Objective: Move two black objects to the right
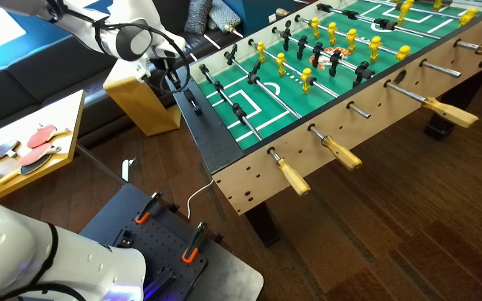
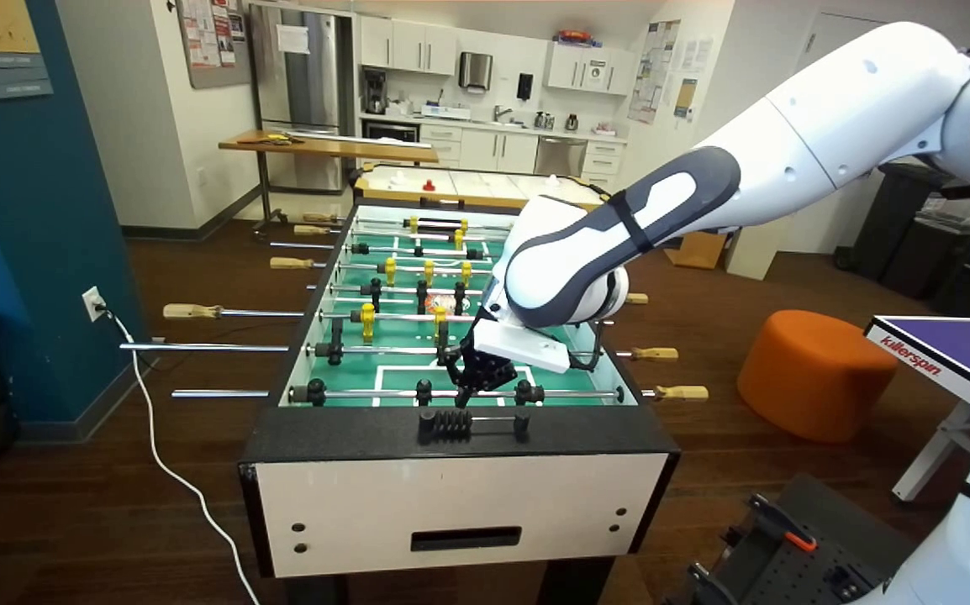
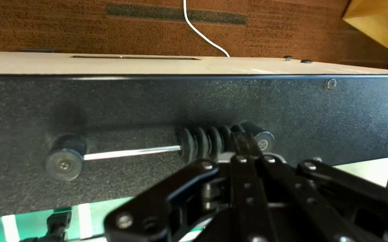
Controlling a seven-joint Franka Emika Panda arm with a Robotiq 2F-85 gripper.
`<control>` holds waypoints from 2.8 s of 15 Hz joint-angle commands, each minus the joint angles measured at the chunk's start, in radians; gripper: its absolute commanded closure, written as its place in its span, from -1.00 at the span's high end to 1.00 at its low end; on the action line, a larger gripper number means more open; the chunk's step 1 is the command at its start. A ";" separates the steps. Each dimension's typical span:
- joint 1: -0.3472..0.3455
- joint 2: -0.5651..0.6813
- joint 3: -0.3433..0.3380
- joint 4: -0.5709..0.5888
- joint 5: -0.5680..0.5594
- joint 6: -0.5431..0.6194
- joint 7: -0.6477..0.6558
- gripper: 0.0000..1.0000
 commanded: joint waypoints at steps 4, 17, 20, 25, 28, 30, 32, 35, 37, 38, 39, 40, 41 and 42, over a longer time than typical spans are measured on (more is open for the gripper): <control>0.007 0.043 -0.005 0.008 0.034 0.042 -0.044 -1.00; 0.027 0.103 -0.025 0.004 0.002 0.204 -0.039 -1.00; 0.030 0.097 -0.036 -0.006 -0.001 0.215 -0.035 -1.00; 0.028 0.088 -0.049 -0.025 0.005 0.223 -0.033 -1.00; 0.026 0.083 -0.057 -0.037 0.008 0.226 -0.030 -1.00; 0.022 0.081 -0.058 -0.045 0.013 0.225 -0.032 -1.00; 0.018 0.081 -0.055 -0.051 0.018 0.223 -0.036 -1.00; 0.018 0.077 -0.057 -0.062 0.016 0.225 -0.035 -1.00; 0.019 0.071 -0.063 -0.072 0.013 0.225 -0.031 -1.00; 0.020 0.068 -0.067 -0.076 0.012 0.224 -0.028 -1.00; 0.019 0.062 -0.069 -0.085 0.011 0.222 -0.028 -1.00; 0.021 0.057 -0.073 -0.094 0.009 0.219 -0.025 -1.00; 0.023 0.050 -0.079 -0.105 0.006 0.215 -0.021 -1.00; 0.024 0.044 -0.084 -0.115 0.004 0.214 -0.018 -1.00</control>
